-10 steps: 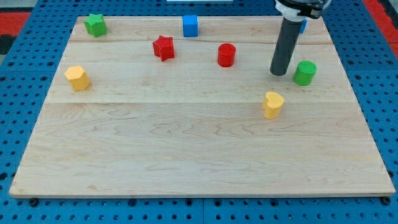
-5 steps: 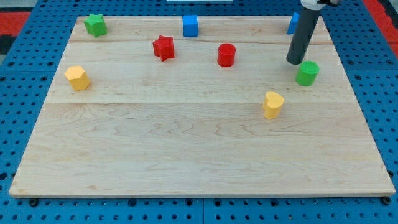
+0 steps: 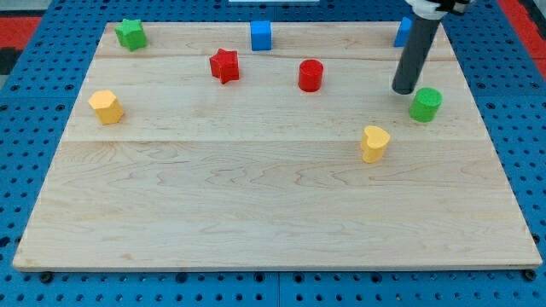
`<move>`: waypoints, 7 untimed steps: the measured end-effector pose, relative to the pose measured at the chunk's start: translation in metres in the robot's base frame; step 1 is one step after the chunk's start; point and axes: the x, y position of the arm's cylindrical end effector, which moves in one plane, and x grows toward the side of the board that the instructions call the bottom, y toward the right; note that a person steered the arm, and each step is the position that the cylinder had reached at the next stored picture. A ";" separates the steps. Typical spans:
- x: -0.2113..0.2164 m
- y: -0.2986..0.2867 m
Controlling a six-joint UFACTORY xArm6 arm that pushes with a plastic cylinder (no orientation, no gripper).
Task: Move green circle slightly right
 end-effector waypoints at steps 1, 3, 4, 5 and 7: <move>0.001 -0.008; 0.026 -0.004; 0.033 0.002; 0.033 0.010; 0.033 0.017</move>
